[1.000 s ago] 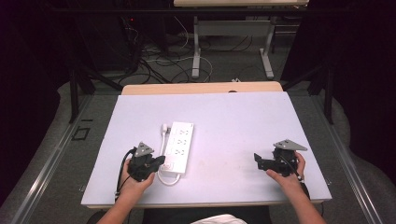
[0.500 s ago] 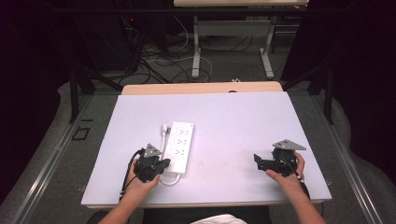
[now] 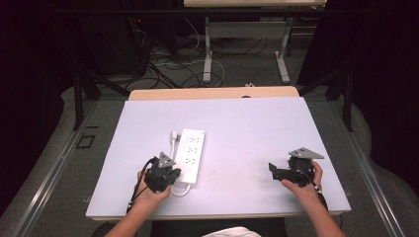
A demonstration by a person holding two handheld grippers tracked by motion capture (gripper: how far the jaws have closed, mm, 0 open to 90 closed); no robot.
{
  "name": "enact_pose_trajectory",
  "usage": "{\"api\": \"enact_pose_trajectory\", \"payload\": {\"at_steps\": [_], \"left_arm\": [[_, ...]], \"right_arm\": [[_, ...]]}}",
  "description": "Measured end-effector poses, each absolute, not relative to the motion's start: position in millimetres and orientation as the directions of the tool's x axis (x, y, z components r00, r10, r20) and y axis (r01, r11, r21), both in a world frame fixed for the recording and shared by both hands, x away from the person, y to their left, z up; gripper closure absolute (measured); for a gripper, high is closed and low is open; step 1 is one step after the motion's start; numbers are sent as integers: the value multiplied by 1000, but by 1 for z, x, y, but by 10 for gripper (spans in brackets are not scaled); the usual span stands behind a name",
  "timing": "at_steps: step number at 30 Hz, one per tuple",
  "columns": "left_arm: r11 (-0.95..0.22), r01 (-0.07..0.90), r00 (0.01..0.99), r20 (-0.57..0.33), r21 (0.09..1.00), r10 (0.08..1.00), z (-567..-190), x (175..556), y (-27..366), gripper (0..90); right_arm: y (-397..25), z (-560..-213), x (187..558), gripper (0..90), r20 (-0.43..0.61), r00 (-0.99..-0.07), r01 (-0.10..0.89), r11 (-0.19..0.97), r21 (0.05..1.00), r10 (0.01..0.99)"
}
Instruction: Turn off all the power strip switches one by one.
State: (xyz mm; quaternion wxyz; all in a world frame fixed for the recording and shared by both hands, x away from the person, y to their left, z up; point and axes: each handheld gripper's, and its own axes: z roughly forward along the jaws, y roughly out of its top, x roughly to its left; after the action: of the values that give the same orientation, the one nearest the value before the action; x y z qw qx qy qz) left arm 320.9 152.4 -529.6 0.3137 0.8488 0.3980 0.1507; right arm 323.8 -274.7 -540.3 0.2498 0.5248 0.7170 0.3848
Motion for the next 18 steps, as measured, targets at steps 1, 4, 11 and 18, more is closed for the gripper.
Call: {"api": "enact_pose_trajectory", "payload": {"at_steps": [1, 4, 11, 18], "left_arm": [[-482, 590, 634, -2, 648, 773, -529, 321, 152, 900], [-473, 599, 633, -21, 646, 774, -530, 323, 154, 900], [-427, 587, 623, -48, 688, 780, -535, 324, 157, 900], [-411, 588, 628, -74, 697, 774, -532, 323, 160, 900]], "right_arm": [[-275, -540, 324, 71, 46, -325, 560, 153, 814, 945], [-275, -540, 324, 71, 46, -324, 560, 153, 814, 945], [-275, -540, 324, 72, 44, -323, 559, 153, 815, 946], [-277, -540, 324, 72, 42, -323, 558, 154, 816, 946]]}}
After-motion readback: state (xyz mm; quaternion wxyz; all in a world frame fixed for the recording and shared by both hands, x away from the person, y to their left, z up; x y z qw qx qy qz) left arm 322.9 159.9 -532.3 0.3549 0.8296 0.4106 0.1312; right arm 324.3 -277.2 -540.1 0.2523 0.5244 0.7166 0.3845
